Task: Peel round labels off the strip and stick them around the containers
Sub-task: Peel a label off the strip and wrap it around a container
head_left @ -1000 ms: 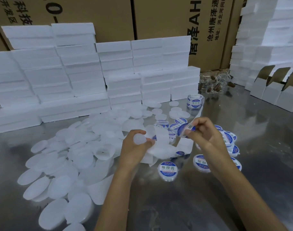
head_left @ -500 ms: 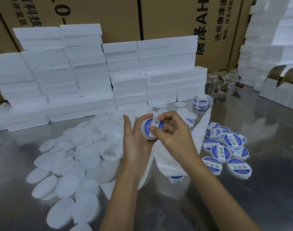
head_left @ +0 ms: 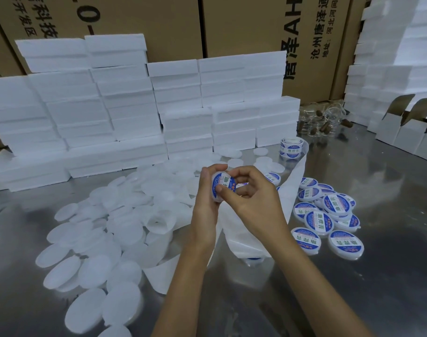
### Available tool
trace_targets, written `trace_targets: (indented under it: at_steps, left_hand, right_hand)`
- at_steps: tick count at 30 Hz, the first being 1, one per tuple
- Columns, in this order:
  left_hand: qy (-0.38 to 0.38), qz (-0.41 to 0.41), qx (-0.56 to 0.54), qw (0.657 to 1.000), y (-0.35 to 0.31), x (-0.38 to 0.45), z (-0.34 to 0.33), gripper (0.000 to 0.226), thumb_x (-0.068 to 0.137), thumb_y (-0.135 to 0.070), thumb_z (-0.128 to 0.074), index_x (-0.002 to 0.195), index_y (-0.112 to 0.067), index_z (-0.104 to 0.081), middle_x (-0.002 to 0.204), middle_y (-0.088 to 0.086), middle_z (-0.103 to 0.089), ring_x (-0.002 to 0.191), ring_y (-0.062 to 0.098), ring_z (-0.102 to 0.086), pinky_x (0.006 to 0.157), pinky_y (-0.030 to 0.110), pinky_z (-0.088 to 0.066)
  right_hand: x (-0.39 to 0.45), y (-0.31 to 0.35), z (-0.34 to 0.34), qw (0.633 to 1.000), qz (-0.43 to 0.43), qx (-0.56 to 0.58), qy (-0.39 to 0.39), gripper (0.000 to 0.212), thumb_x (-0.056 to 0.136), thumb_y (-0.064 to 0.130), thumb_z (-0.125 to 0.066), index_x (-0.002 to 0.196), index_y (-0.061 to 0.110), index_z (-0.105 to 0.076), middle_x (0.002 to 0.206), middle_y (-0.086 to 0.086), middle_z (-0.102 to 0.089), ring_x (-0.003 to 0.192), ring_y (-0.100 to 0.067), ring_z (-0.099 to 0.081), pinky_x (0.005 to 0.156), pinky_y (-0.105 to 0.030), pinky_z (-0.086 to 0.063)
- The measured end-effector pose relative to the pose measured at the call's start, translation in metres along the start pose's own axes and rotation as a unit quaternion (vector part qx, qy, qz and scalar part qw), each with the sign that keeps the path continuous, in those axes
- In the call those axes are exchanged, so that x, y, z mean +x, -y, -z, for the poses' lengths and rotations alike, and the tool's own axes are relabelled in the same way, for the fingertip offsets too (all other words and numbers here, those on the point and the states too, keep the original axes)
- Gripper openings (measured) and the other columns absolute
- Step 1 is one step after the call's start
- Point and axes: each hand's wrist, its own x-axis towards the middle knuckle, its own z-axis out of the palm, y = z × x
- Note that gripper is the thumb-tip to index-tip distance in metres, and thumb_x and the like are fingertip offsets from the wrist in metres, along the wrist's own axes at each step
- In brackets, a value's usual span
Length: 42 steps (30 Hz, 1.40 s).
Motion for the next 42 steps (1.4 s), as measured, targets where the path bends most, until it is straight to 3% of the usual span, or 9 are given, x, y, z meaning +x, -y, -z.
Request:
trace_targets:
  at_steps: [3, 6, 15, 20, 22, 27, 35, 39, 42]
  left_hand:
    - [0.002, -0.021, 0.038, 0.999, 0.003, -0.001, 0.0, 0.046, 0.099, -0.055, -0.037, 0.116, -0.018, -0.058, 0.095, -0.017, -0.071, 0.092, 0.007, -0.068, 0.085, 0.022, -0.051]
    - [0.004, -0.033, 0.053, 0.998, 0.003, -0.002, -0.001, 0.044, 0.098, -0.048, -0.032, 0.117, -0.018, -0.057, 0.098, -0.018, -0.07, 0.096, 0.007, -0.067, 0.093, 0.029, -0.051]
    - [-0.052, 0.082, -0.156, 0.983, -0.006, -0.01, -0.009, 0.05, 0.103, -0.05, -0.033, 0.121, -0.01, -0.059, 0.11, 0.014, -0.066, 0.096, 0.024, -0.066, 0.073, 0.03, -0.059]
    - [-0.068, 0.092, -0.217, 0.97, -0.008, -0.01, -0.007, 0.049, 0.106, -0.045, -0.028, 0.122, -0.009, -0.056, 0.126, 0.021, -0.065, 0.122, 0.038, -0.062, 0.094, 0.04, -0.053]
    - [-0.065, 0.087, -0.242, 0.964, -0.008, -0.009, -0.006, 0.05, 0.106, -0.046, -0.029, 0.122, -0.008, -0.057, 0.125, 0.022, -0.065, 0.123, 0.038, -0.061, 0.097, 0.043, -0.053]
    - [-0.022, 0.105, -0.266, 0.958, -0.006, -0.01, -0.011, 0.053, 0.102, -0.052, -0.032, 0.114, -0.01, -0.062, 0.123, 0.022, -0.065, 0.116, 0.035, -0.059, 0.118, 0.055, -0.031]
    - [-0.002, 0.132, -0.27, 0.954, -0.005, -0.011, -0.013, 0.057, 0.101, -0.054, -0.032, 0.114, -0.008, -0.062, 0.124, 0.024, -0.065, 0.121, 0.037, -0.057, 0.117, 0.049, -0.035]
    - [-0.031, 0.142, -0.235, 0.961, -0.002, -0.009, -0.014, 0.06, 0.104, -0.053, -0.028, 0.117, -0.005, -0.062, 0.135, 0.025, -0.06, 0.134, 0.038, -0.051, 0.121, 0.048, -0.029]
    - [-0.041, 0.141, -0.21, 0.966, 0.0, -0.009, -0.015, 0.064, 0.103, -0.052, -0.028, 0.126, 0.001, -0.058, 0.138, 0.025, -0.058, 0.134, 0.037, -0.051, 0.12, 0.046, -0.032]
  right_hand:
    - [-0.004, 0.0, -0.001, 1.0, 0.004, -0.005, -0.019, 0.026, 0.08, 0.025, -0.079, 0.101, 0.03, -0.064, 0.094, 0.013, -0.067, 0.081, -0.015, -0.071, 0.076, -0.033, -0.059]
    - [-0.008, 0.0, -0.003, 0.999, 0.021, -0.015, -0.038, 0.026, 0.081, 0.024, -0.078, 0.101, 0.031, -0.063, 0.095, 0.018, -0.065, 0.076, -0.006, -0.068, 0.069, -0.019, -0.055]
    - [-0.018, -0.005, -0.015, 0.988, 0.112, -0.094, -0.058, 0.037, 0.086, 0.016, -0.072, 0.112, 0.027, -0.049, 0.123, 0.01, -0.039, 0.102, 0.006, -0.054, 0.075, -0.012, -0.051]
    - [-0.015, -0.006, -0.01, 0.983, 0.074, -0.155, -0.071, 0.082, 0.08, 0.041, -0.076, 0.146, 0.03, -0.03, 0.141, 0.01, -0.03, 0.126, -0.004, -0.04, 0.095, -0.017, -0.044]
    - [-0.013, -0.005, -0.005, 0.982, 0.033, -0.175, -0.07, 0.084, 0.071, 0.058, -0.076, 0.139, 0.029, -0.036, 0.135, 0.01, -0.034, 0.129, -0.011, -0.041, 0.099, -0.03, -0.045]
    - [-0.013, -0.009, -0.002, 0.964, 0.018, -0.257, -0.07, 0.061, 0.066, 0.087, -0.051, 0.084, 0.029, -0.043, 0.085, 0.013, -0.052, 0.079, -0.002, -0.052, 0.061, -0.023, -0.039]
    - [-0.007, -0.014, 0.001, 0.932, 0.085, -0.333, -0.118, 0.053, 0.097, 0.06, -0.035, 0.071, 0.021, -0.059, 0.061, 0.008, -0.054, 0.059, -0.012, -0.051, 0.05, -0.025, -0.035]
    - [-0.002, -0.02, 0.007, 0.943, 0.065, -0.312, -0.099, 0.06, 0.103, 0.05, -0.028, 0.062, 0.017, -0.058, 0.057, 0.002, -0.061, 0.057, -0.017, -0.057, 0.057, -0.03, -0.043]
    - [-0.003, -0.023, 0.009, 0.937, 0.052, -0.329, -0.102, 0.06, 0.102, 0.055, -0.03, 0.054, 0.022, -0.046, 0.049, 0.007, -0.049, 0.052, -0.017, -0.053, 0.055, -0.032, -0.042]
